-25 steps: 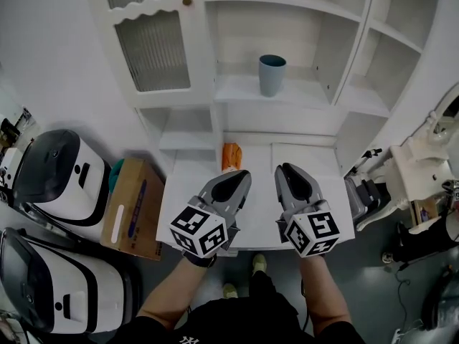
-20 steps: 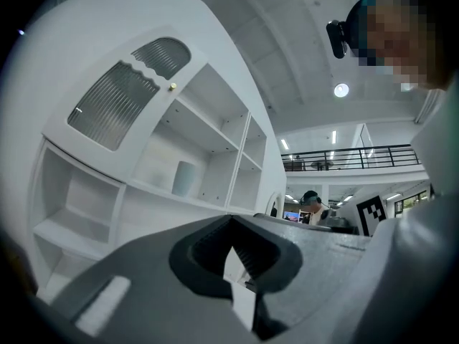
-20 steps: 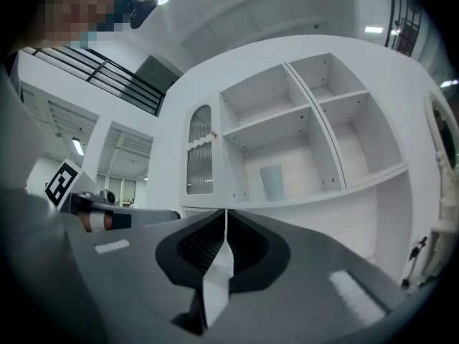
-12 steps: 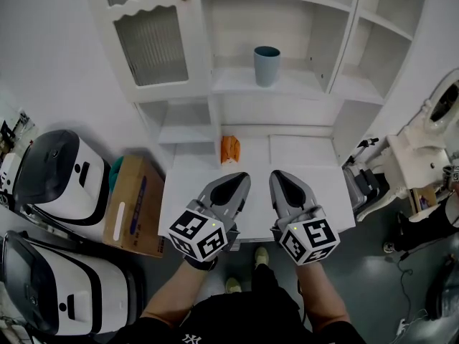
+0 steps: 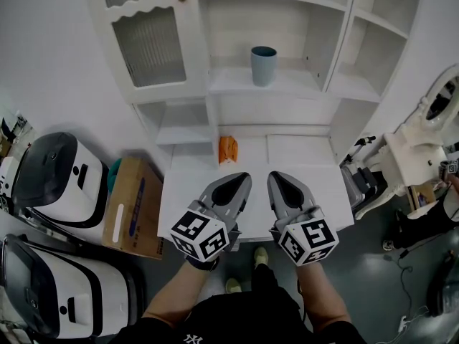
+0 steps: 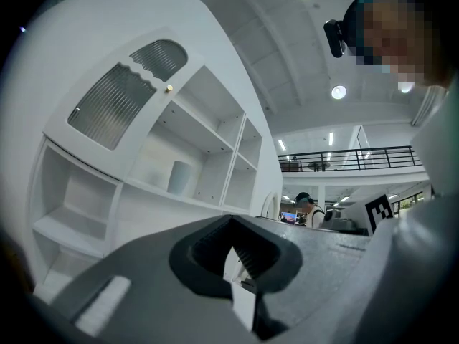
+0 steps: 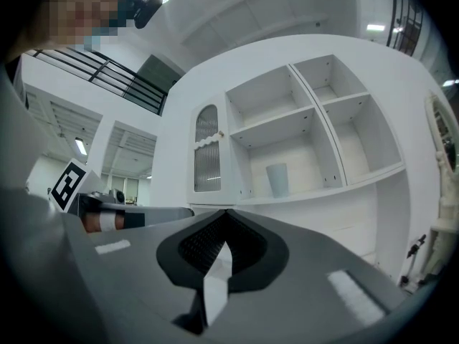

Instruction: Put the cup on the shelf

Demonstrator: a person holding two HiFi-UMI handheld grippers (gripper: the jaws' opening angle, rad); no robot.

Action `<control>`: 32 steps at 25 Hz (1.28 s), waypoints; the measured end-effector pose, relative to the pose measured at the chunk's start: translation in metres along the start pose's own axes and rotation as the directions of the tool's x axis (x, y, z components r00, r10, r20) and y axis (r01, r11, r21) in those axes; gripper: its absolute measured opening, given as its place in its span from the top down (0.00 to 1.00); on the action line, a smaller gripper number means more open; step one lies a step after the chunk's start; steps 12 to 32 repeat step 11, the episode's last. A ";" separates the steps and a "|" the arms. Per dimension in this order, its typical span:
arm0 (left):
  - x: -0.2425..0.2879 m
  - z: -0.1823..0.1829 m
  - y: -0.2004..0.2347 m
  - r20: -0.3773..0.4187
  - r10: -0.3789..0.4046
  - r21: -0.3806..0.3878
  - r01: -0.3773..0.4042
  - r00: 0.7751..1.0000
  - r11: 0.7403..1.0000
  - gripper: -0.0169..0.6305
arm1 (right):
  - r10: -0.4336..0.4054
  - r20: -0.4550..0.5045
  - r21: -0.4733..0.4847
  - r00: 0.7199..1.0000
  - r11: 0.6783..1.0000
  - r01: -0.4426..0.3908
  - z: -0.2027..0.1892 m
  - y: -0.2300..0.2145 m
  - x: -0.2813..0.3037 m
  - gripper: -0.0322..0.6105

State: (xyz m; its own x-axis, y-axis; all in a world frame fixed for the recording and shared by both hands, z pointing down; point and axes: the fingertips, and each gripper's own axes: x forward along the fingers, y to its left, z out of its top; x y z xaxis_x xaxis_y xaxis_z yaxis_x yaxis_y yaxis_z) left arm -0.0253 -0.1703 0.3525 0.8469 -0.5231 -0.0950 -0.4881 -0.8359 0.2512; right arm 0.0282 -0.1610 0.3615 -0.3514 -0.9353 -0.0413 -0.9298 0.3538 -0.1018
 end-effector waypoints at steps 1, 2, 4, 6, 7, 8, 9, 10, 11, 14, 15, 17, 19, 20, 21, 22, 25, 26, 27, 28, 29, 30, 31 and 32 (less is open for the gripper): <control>0.000 0.000 0.000 0.001 0.000 0.002 0.000 1.000 1.000 0.97 | 0.000 0.000 -0.001 1.000 1.000 0.000 0.000 0.000 0.000 0.92; 0.000 0.000 -0.001 0.002 -0.001 0.004 0.001 1.000 1.000 0.97 | 0.000 0.000 -0.002 1.000 1.000 0.000 0.000 0.000 -0.001 0.92; 0.000 0.001 -0.001 0.002 -0.002 0.006 0.002 1.000 1.000 0.97 | 0.001 0.002 -0.005 1.000 1.000 -0.001 0.001 0.001 -0.001 0.92; 0.000 0.002 0.000 0.003 -0.001 0.006 0.001 1.000 1.000 0.97 | 0.001 0.003 -0.006 1.000 1.000 -0.001 0.001 0.001 0.000 0.92; 0.000 0.002 0.000 0.003 0.000 0.005 0.000 1.000 1.000 0.97 | 0.001 0.003 -0.005 1.000 1.000 -0.001 0.002 0.002 0.001 0.92; -0.001 0.003 0.001 0.003 0.001 0.005 -0.001 1.000 1.000 0.97 | 0.001 0.003 -0.005 1.000 1.000 -0.001 0.002 0.002 0.001 0.92; -0.001 0.003 0.001 0.003 0.001 0.006 -0.001 1.000 1.000 0.97 | 0.001 0.004 -0.004 1.000 1.000 -0.001 0.002 0.002 0.001 0.92; -0.001 0.003 0.001 0.003 0.002 0.006 -0.002 1.000 1.000 0.97 | 0.001 0.004 -0.004 1.000 1.000 -0.001 0.003 0.002 0.001 0.92; -0.001 0.003 0.002 0.003 0.003 0.006 -0.003 1.000 1.000 0.97 | 0.002 0.005 -0.004 1.000 1.000 -0.001 0.003 0.002 0.002 0.92; -0.001 0.003 0.002 0.003 0.003 0.006 -0.003 1.000 1.000 0.97 | 0.002 0.005 -0.004 1.000 1.000 -0.001 0.003 0.002 0.002 0.92; -0.001 0.003 0.002 0.003 0.003 0.006 -0.003 1.000 1.000 0.97 | 0.002 0.005 -0.004 1.000 1.000 -0.001 0.003 0.002 0.002 0.92; -0.001 0.003 0.002 0.003 0.003 0.006 -0.003 1.000 1.000 0.97 | 0.002 0.005 -0.004 1.000 1.000 -0.001 0.003 0.002 0.002 0.92; -0.001 0.003 0.002 0.003 0.003 0.006 -0.003 1.000 1.000 0.97 | 0.002 0.005 -0.004 1.000 1.000 -0.001 0.003 0.002 0.002 0.92; -0.001 0.003 0.002 0.003 0.003 0.006 -0.003 1.000 1.000 0.97 | 0.002 0.005 -0.004 1.000 1.000 -0.001 0.003 0.002 0.002 0.92; -0.001 0.003 0.002 0.003 0.003 0.006 -0.003 1.000 1.000 0.97 | 0.002 0.005 -0.004 1.000 1.000 -0.001 0.003 0.002 0.002 0.92; -0.001 0.003 0.002 0.003 0.003 0.006 -0.003 1.000 1.000 0.97 | 0.002 0.005 -0.004 1.000 1.000 -0.001 0.003 0.002 0.002 0.92; -0.001 0.003 0.002 0.003 0.003 0.006 -0.003 1.000 1.000 0.97 | 0.002 0.005 -0.004 1.000 1.000 -0.001 0.003 0.002 0.002 0.92; -0.001 0.003 0.002 0.003 0.003 0.006 -0.003 1.000 1.000 0.97 | 0.002 0.005 -0.004 1.000 1.000 -0.001 0.003 0.002 0.002 0.92; -0.001 0.003 0.002 0.003 0.003 0.006 -0.003 1.000 1.000 0.97 | 0.002 0.005 -0.004 1.000 1.000 -0.001 0.003 0.002 0.002 0.92; -0.001 0.003 0.002 0.003 0.003 0.006 -0.003 1.000 1.000 0.97 | 0.002 0.005 -0.004 1.000 1.000 -0.001 0.003 0.002 0.002 0.92; -0.001 0.003 0.002 0.003 0.003 0.006 -0.003 1.000 1.000 0.97 | 0.002 0.005 -0.004 1.000 1.000 -0.001 0.003 0.002 0.002 0.92; -0.001 0.003 0.002 0.003 0.003 0.006 -0.003 1.000 1.000 0.97 | 0.002 0.005 -0.004 1.000 1.000 -0.001 0.003 0.002 0.002 0.92; -0.001 0.003 0.002 0.003 0.003 0.006 -0.003 1.000 1.000 0.97 | 0.002 0.005 -0.004 1.000 1.000 -0.001 0.003 0.002 0.002 0.92; -0.001 0.003 0.002 0.003 0.003 0.006 -0.003 1.000 1.000 0.97 | 0.002 0.005 -0.004 1.000 1.000 -0.001 0.003 0.002 0.002 0.92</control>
